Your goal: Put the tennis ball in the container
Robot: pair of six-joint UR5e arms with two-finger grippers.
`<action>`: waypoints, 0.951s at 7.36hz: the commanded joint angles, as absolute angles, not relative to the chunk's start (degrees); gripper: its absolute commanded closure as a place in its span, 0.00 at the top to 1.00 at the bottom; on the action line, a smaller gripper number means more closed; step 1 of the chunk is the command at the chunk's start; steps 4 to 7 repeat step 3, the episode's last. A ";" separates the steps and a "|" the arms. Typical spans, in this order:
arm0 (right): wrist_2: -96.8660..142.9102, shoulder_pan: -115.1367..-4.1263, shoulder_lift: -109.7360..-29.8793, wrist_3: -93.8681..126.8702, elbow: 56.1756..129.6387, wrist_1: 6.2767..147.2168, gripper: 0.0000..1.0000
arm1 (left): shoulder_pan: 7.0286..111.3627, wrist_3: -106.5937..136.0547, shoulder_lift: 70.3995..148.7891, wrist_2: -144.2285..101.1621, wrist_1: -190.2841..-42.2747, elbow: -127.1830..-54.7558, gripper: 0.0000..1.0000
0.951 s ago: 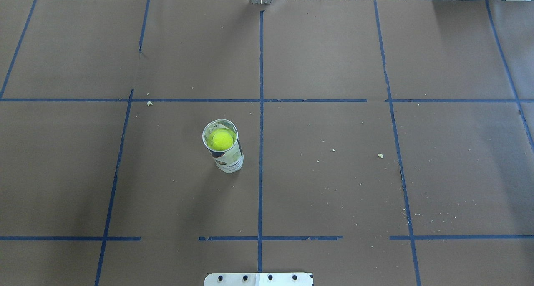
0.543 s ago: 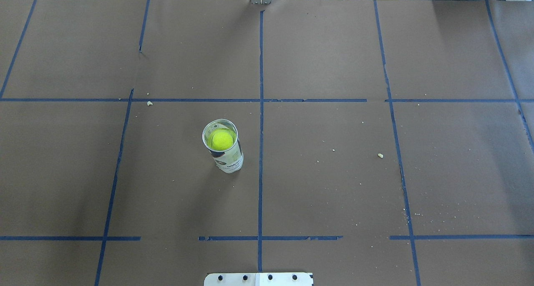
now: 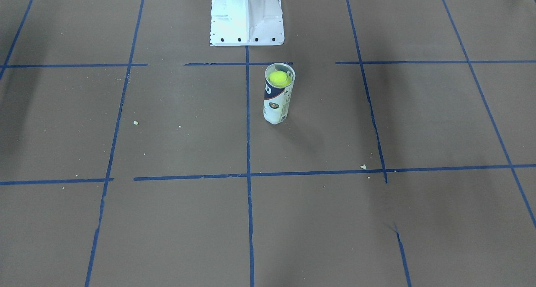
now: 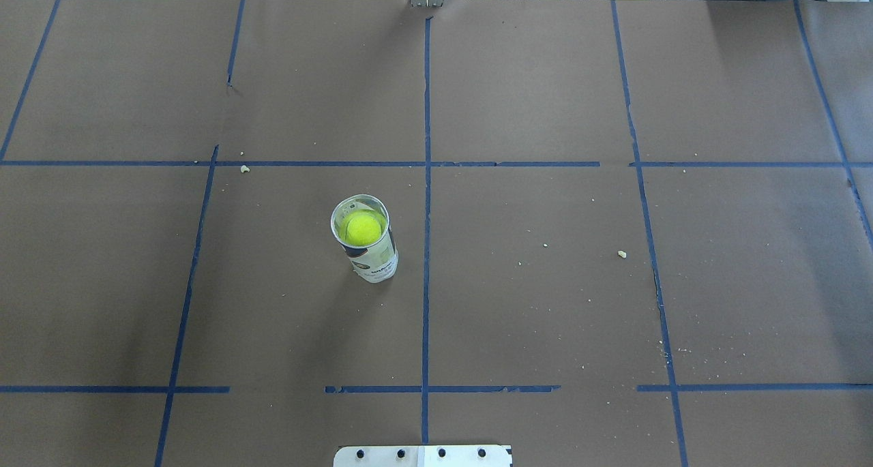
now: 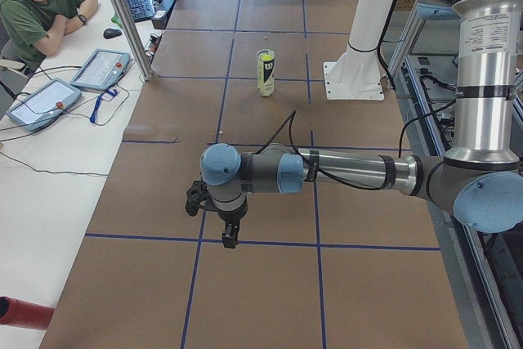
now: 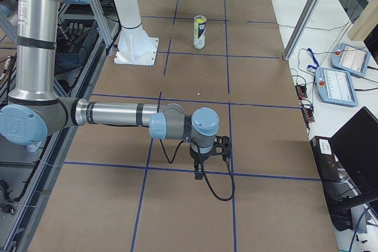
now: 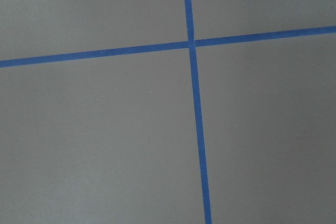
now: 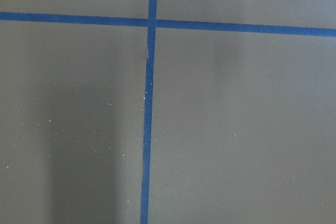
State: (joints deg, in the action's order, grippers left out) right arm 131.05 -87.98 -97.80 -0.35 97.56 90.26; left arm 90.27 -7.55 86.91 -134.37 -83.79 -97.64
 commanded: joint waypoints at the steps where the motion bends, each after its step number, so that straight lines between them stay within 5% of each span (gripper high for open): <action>1: 131.04 -87.98 -97.82 -0.35 97.56 90.26 1.00 | 90.26 -7.56 87.10 -134.56 -83.76 -98.08 1.00; 7: 131.04 -87.98 -97.82 -0.35 97.56 90.26 1.00 | 90.26 -7.47 87.10 -134.47 -83.67 -98.53 1.00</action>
